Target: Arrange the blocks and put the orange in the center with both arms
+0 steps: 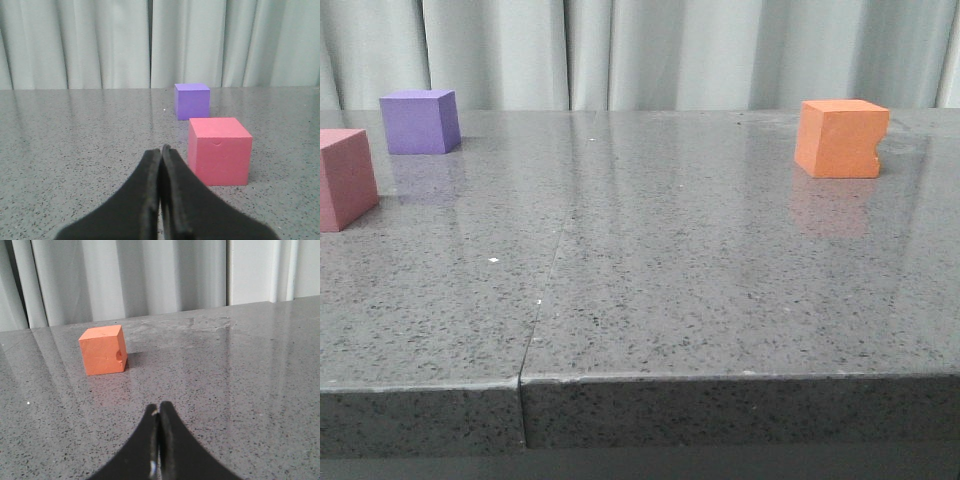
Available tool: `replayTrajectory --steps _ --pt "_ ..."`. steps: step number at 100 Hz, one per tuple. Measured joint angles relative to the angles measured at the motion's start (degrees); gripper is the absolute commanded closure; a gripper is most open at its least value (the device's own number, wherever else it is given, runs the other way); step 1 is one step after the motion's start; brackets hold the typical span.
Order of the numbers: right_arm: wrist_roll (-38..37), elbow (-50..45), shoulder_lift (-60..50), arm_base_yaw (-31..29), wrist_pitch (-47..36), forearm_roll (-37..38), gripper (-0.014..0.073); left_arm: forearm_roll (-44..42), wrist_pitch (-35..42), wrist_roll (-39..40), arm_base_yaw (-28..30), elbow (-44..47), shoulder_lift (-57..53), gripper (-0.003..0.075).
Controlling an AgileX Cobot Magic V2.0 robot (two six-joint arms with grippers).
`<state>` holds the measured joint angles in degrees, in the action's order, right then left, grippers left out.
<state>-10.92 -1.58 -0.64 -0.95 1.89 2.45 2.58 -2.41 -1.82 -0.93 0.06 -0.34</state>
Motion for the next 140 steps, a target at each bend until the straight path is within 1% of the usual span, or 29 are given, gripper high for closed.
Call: replayTrajectory --steps 121,131,140 --pt "0.0 0.34 0.0 0.0 -0.17 0.0 0.0662 0.0 0.0 0.0 0.0 0.0 0.0 0.0741" --pt "0.0 2.37 0.0 0.0 1.22 0.0 0.0662 0.0 0.0 0.0 0.0 0.0 0.0 0.0741" --pt "0.0 5.37 0.0 0.0 4.42 0.0 0.0662 0.0 0.0 0.0 0.0 0.0 0.0 0.0741"
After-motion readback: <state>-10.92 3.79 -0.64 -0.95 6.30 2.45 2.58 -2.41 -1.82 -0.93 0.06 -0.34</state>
